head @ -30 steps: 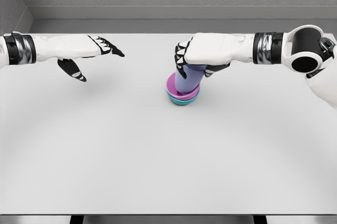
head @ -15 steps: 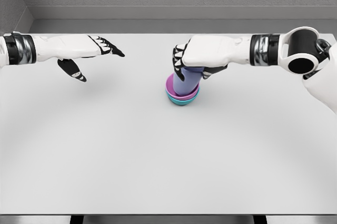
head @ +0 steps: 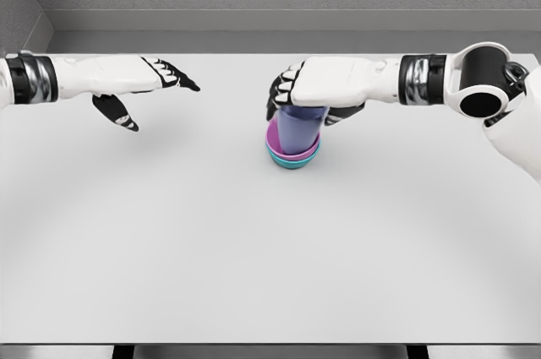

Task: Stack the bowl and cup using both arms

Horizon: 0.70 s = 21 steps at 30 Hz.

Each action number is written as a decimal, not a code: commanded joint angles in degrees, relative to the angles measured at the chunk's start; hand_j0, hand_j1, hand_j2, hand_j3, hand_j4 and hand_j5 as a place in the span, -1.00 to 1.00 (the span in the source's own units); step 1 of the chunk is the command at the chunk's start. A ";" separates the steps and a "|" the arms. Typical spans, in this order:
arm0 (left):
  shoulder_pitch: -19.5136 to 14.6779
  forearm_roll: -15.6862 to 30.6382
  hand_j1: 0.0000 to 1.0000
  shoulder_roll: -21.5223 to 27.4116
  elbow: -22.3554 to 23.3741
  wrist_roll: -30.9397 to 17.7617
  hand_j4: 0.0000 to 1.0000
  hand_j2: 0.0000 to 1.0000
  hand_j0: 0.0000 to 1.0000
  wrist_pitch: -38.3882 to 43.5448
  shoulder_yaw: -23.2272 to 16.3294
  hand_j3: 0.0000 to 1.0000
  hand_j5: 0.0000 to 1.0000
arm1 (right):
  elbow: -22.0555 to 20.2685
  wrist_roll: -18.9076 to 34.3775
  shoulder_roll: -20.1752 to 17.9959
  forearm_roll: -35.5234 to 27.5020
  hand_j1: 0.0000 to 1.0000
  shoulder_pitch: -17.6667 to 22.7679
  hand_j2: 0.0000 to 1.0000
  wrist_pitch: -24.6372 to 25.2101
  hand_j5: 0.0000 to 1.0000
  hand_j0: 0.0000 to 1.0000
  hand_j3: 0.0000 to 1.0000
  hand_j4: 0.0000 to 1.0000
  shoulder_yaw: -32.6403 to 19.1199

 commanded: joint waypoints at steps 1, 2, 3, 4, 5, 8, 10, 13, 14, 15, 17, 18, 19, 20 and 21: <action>0.00 0.34 1.00 0.03 0.00 -0.04 1.00 1.00 1.00 0.14 0.09 1.00 1.00 | 0.01 -0.03 -0.02 -0.31 1.00 0.00 1.00 0.16 1.00 1.00 1.00 1.00 -0.17; 0.00 0.34 1.00 0.03 0.00 0.05 1.00 1.00 1.00 0.14 0.09 1.00 1.00 | -0.08 -0.03 -0.02 -0.40 1.00 0.00 1.00 0.16 1.00 1.00 1.00 1.00 -0.26; 0.00 0.34 1.00 0.03 0.00 0.05 1.00 1.00 1.00 0.14 0.09 1.00 1.00 | -0.08 -0.03 -0.19 -0.49 1.00 -0.09 1.00 0.16 1.00 1.00 1.00 1.00 -0.52; 0.00 0.34 1.00 0.03 0.00 0.05 1.00 1.00 1.00 0.14 0.09 1.00 1.00 | 0.01 -0.03 -0.55 -0.58 1.00 0.09 1.00 0.16 1.00 1.00 1.00 1.00 -2.37; 0.00 0.34 1.00 -0.05 0.00 0.05 1.00 1.00 1.00 0.14 0.09 1.00 1.00 | 0.27 -0.03 -0.81 -0.75 1.00 0.70 1.00 0.16 1.00 1.00 1.00 1.00 -5.09; 0.00 0.34 1.00 0.03 0.00 -0.04 1.00 1.00 1.00 0.14 0.00 1.00 1.00 | 9.40 -0.03 -0.81 -0.93 1.00 3.25 1.00 0.16 1.00 1.00 1.00 1.00 -12.04; 0.00 0.34 1.00 0.03 0.00 0.05 1.00 1.00 1.00 0.14 0.09 1.00 1.00 | 17.14 -0.03 -0.81 -0.93 1.00 3.60 1.00 0.16 1.00 1.00 1.00 1.00 -13.88; 0.00 0.34 1.00 -0.05 0.09 0.05 1.00 1.00 1.00 0.14 0.09 1.00 1.00 | 25.49 -0.03 -0.90 -0.93 1.00 3.96 1.00 0.16 1.00 1.00 1.00 1.00 -17.84; 0.00 0.34 1.00 -0.05 0.00 0.05 1.00 1.00 1.00 0.14 0.00 1.00 1.00 | 25.85 -0.03 -1.60 -0.93 1.00 4.04 1.00 0.16 1.00 1.00 1.00 1.00 -17.84; 0.00 0.34 1.00 -0.05 0.09 0.05 1.00 1.00 1.00 0.14 0.00 1.00 1.00 | 25.85 -0.03 -2.04 -0.93 1.00 4.74 1.00 0.16 1.00 1.00 1.00 1.00 -17.93; 0.00 0.25 1.00 0.03 0.00 -0.04 1.00 1.00 1.00 0.14 0.18 1.00 1.00 | 25.93 -0.03 -2.04 -0.93 1.00 5.10 1.00 0.16 1.00 1.00 1.00 1.00 -17.84; 0.00 0.25 1.00 0.21 0.26 -0.22 1.00 1.00 1.00 0.14 0.18 1.00 1.00 | 25.93 -0.03 -2.04 -0.84 1.00 5.10 1.00 0.16 1.00 1.00 1.00 1.00 -17.93; 0.52 0.25 1.00 0.12 0.53 -0.22 1.00 1.00 1.00 0.14 0.26 1.00 1.00 | 25.93 -0.03 -2.04 -0.84 1.00 5.10 1.00 0.16 1.00 1.00 1.00 1.00 -17.84; 0.62 0.34 1.00 0.12 0.88 -0.22 1.00 1.00 1.00 0.14 0.35 1.00 1.00 | 25.93 -0.03 -2.13 -0.93 1.00 5.19 1.00 0.16 1.00 1.00 1.00 1.00 -17.93; 0.62 0.34 1.00 0.30 1.58 -0.22 1.00 1.00 1.00 0.14 0.44 1.00 1.00 | 25.93 -0.03 -2.13 -0.93 1.00 5.19 1.00 0.16 1.00 1.00 1.00 1.00 -17.93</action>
